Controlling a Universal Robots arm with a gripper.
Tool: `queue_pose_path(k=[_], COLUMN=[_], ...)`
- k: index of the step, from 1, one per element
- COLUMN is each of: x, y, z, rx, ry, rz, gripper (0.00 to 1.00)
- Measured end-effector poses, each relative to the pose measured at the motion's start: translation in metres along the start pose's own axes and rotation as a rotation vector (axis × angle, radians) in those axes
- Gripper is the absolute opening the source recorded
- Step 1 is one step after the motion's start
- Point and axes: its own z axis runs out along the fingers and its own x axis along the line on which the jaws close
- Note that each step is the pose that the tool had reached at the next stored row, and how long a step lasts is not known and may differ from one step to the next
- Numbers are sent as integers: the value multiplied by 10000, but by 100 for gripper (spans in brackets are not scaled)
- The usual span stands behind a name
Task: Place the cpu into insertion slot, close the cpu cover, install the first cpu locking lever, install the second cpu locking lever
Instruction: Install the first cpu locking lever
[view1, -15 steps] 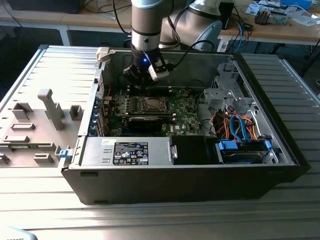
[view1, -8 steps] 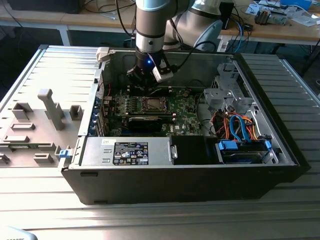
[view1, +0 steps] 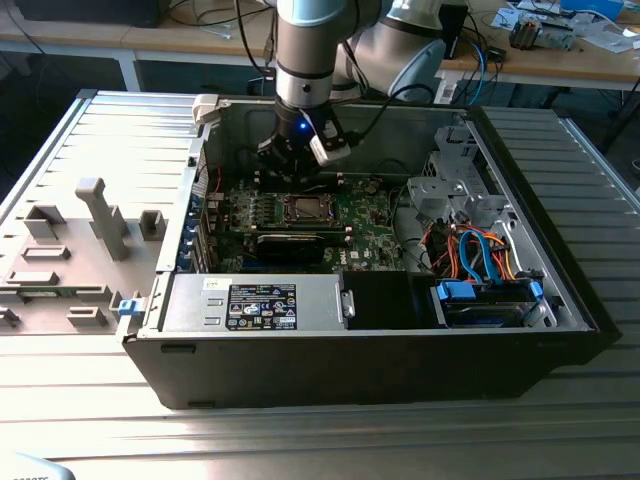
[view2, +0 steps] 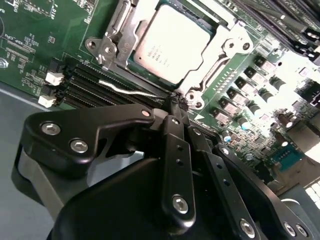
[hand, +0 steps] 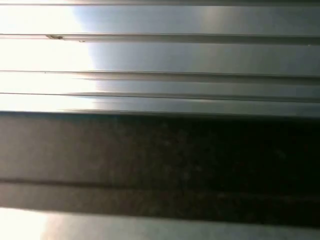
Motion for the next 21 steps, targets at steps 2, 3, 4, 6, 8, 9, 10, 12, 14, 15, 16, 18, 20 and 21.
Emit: queue_pose_path(k=[2, 3, 4, 6, 8, 9, 10, 12, 14, 15, 16, 18, 20, 21], x=[-31, -51, -67, -98, -127, -141, -154, -183, -209, -232, -248, -275, -305, -319], y=[0, -1, -1, -2, -3, -4, -5, -6, -7, -8, -9, -10, -11, -12], z=[6, 9, 12, 18, 23, 26, 28, 33, 37, 41, 43, 46, 48, 48], rx=[0, 0, 0, 0, -1, -1, 0, 1, 2, 0, -1, -1, -2, -1], ry=[3, 5, 6, 10, 13, 14, 16, 19, 23, 22, 21, 23, 25, 26], rz=[-1, -1, -1, 1, 0, -1, -1, 0, 1, 0, 0, -1, 0, -2], gripper=[11, 11, 11, 11, 11, 11, 11, 11, 11, 11, 11, 11, 11, 11])
